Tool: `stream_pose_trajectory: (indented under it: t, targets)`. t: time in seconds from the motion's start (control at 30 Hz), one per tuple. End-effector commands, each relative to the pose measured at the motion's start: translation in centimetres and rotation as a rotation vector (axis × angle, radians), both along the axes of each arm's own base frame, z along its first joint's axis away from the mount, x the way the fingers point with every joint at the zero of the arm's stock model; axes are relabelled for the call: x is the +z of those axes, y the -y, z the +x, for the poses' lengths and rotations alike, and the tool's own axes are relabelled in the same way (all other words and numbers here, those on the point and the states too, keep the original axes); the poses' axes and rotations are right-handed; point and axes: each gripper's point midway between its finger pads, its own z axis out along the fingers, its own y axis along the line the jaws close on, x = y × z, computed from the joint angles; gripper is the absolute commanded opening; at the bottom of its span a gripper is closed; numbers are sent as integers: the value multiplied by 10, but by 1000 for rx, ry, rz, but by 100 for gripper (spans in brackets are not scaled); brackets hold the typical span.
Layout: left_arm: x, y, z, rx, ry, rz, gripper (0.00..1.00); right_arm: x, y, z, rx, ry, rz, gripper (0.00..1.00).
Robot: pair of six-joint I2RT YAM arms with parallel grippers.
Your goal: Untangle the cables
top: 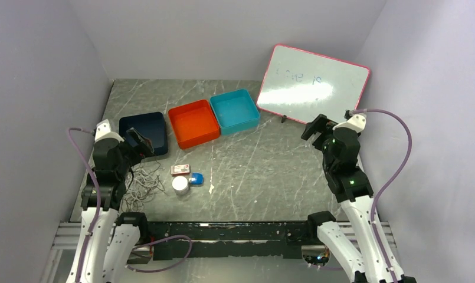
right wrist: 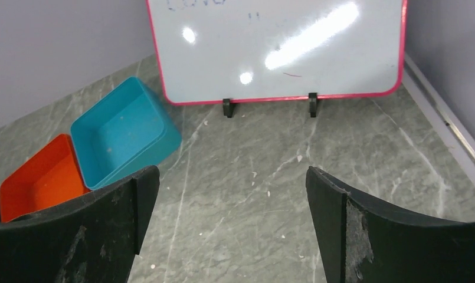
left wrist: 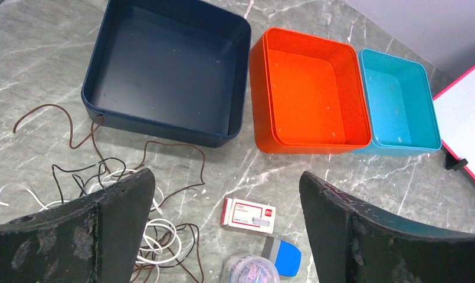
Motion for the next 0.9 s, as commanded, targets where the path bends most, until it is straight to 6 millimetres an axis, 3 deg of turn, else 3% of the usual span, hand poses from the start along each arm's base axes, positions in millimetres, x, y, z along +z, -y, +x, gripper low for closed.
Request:
stream_pose_trajectory:
  t: [0.0, 0.27, 0.57, 0.7, 0.87]
  targets:
    - [13, 4, 4, -40, 14, -12, 98, 21, -11, 6, 86, 60, 36, 99]
    - [11, -2, 10, -19, -25, -6, 99, 26, -18, 17, 119, 57, 87, 100]
    - [6, -3, 25, -53, -88, 30, 99, 18, -54, 15, 336, 68, 114, 100]
    - [-7, -1, 41, -74, -152, 30, 99, 3, -70, 12, 426, 40, 132, 100]
    - [-23, 24, 75, -208, -197, -45, 100, -17, -78, 10, 478, -6, 141, 100]
